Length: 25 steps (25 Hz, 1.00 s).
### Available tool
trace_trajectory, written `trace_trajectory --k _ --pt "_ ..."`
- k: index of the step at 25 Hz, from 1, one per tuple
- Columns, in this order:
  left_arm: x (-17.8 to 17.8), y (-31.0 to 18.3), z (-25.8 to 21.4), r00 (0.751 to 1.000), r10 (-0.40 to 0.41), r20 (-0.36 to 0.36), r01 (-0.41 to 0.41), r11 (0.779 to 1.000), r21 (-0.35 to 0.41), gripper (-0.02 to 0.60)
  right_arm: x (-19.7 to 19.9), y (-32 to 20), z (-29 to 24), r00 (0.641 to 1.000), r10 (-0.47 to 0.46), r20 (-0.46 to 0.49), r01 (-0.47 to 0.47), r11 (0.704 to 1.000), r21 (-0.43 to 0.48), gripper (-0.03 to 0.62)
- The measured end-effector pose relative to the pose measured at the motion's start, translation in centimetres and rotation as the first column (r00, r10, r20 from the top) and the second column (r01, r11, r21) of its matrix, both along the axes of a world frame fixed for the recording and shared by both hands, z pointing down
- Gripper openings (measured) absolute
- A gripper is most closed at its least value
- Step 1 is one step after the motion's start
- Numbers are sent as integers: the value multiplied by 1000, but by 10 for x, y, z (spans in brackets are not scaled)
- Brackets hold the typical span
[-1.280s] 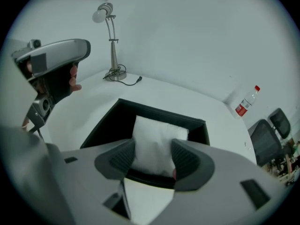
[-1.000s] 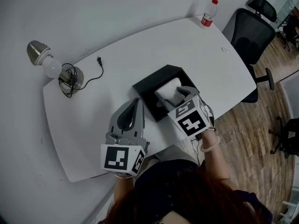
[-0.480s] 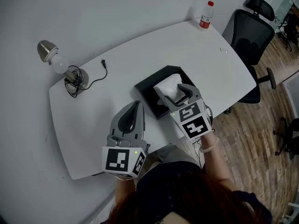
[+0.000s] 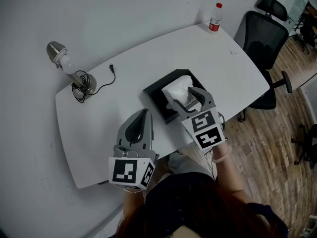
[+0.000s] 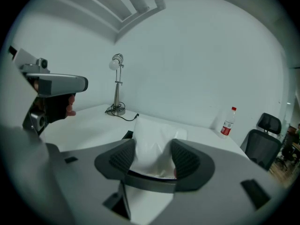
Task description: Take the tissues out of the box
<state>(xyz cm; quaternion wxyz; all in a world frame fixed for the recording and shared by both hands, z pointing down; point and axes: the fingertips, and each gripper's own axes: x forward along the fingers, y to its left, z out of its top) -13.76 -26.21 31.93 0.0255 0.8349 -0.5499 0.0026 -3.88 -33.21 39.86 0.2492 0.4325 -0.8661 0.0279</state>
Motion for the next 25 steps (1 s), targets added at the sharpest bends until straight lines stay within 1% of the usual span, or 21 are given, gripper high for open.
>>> trace_trajectory --k 8,25 --pt "2 24 -8 1000 -3 0 3 1000 26 25 5 18 -15 1000 11 3 -11 997 72 258" --pt "3 83 -20 1000 -6 12 5 998 63 25 5 71 -43 1000 9 27 -13 988 152 256"
